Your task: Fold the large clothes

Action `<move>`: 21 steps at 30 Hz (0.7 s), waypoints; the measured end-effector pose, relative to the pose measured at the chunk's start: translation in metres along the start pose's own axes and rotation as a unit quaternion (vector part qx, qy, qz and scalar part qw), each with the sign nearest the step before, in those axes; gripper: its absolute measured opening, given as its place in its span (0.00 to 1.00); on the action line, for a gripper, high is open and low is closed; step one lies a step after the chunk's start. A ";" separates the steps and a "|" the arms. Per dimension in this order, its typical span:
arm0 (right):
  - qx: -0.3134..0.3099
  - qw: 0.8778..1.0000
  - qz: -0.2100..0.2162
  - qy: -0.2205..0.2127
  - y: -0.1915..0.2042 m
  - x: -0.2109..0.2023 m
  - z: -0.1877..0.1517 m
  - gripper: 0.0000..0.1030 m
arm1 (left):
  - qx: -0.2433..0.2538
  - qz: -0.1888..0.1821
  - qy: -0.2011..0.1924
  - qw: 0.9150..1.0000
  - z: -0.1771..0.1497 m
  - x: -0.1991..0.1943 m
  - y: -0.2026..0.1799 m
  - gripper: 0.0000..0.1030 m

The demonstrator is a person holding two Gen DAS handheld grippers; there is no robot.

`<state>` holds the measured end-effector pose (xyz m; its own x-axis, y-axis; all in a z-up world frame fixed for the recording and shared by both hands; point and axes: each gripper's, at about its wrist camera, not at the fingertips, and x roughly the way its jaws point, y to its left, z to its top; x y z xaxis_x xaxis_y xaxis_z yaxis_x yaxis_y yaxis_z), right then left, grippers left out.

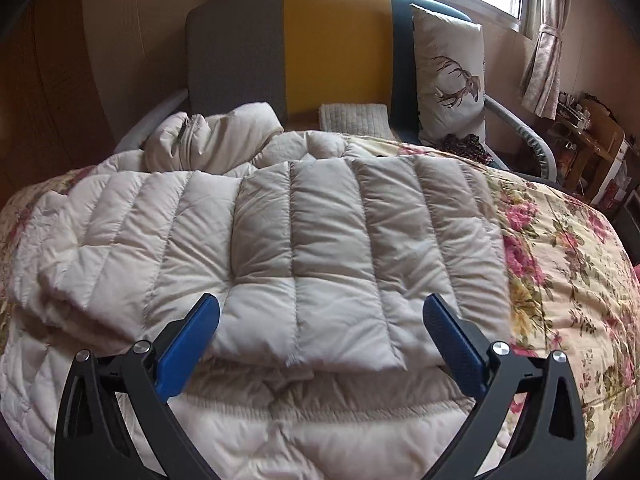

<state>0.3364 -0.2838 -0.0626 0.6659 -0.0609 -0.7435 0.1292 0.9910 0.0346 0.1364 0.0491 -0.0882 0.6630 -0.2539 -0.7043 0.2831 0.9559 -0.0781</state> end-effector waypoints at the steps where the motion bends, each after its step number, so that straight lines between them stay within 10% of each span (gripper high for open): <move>1: 0.008 1.000 0.008 -0.004 -0.006 -0.011 -0.004 0.98 | 0.002 0.000 -0.003 1.000 -0.004 -0.003 0.001 0.92; 10: 0.042 0.997 0.065 -0.015 -0.081 -0.097 -0.058 0.98 | -0.109 -0.078 -0.030 0.990 -0.027 -0.029 0.041 0.92; 21: 0.172 0.968 0.167 0.069 -0.165 -0.129 -0.184 0.70 | -0.159 -0.114 0.004 0.981 -0.054 -0.041 0.063 0.92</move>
<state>0.0945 -0.4179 -0.0954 0.6107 0.2958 -0.7345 0.1773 0.8530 0.4910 0.0896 0.1273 -0.1017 0.6023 -0.4661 -0.6481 0.1918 0.8725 -0.4493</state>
